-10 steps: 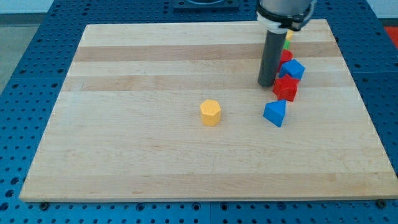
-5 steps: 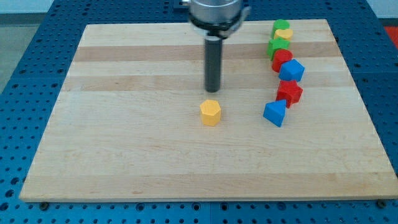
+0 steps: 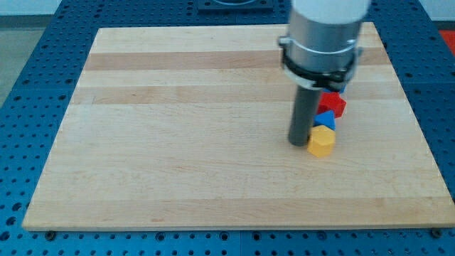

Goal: Place the yellow hexagon underneath the blue triangle to form a vertical line of blocks

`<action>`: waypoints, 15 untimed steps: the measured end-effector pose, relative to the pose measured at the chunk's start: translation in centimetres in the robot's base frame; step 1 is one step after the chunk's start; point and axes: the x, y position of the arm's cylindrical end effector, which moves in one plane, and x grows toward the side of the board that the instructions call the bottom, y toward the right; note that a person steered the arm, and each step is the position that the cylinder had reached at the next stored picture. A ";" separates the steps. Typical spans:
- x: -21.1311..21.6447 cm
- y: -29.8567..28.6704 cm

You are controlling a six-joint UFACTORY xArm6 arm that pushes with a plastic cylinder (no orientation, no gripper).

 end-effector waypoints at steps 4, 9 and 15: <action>0.0 2.5; 8.2 13.4; 3.4 4.0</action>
